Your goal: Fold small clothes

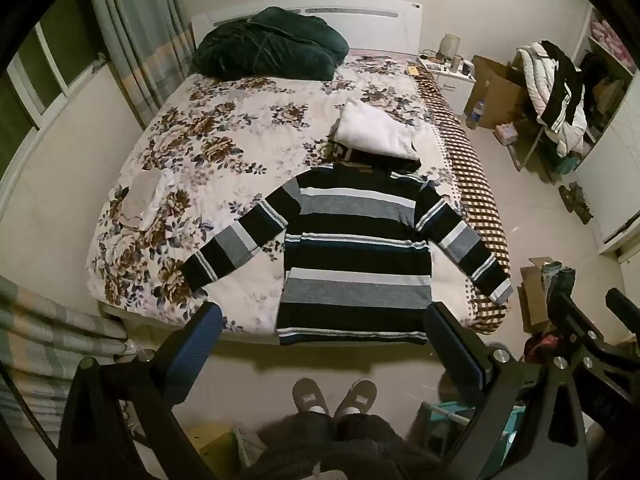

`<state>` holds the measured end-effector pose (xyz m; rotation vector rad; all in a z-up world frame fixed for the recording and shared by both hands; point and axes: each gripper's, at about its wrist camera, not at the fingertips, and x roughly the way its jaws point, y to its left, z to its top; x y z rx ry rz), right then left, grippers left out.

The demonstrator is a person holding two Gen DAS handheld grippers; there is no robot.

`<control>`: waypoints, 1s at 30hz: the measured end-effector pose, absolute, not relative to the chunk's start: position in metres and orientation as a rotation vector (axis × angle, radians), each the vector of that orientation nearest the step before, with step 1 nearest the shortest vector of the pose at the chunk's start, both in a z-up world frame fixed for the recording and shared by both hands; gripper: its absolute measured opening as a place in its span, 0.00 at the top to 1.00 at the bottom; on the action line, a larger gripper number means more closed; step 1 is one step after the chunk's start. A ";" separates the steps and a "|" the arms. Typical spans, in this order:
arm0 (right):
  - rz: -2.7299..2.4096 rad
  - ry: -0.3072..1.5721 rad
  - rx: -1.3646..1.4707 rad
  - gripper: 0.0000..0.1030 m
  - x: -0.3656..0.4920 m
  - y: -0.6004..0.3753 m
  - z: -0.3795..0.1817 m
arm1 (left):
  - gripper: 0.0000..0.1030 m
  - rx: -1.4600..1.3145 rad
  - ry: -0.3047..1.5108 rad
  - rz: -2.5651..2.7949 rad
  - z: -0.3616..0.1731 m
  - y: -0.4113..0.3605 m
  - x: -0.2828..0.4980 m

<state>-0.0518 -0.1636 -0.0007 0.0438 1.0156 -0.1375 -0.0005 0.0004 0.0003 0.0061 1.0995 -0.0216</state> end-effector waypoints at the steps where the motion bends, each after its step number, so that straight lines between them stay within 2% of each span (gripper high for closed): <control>1: -0.136 1.014 0.045 0.00 -0.052 -0.163 0.000 | 0.00 0.007 1.098 -0.022 0.000 0.001 -0.001; 30: -0.121 1.022 0.043 0.00 -0.044 -0.141 0.002 | 0.00 0.005 1.091 -0.019 0.006 -0.003 -0.002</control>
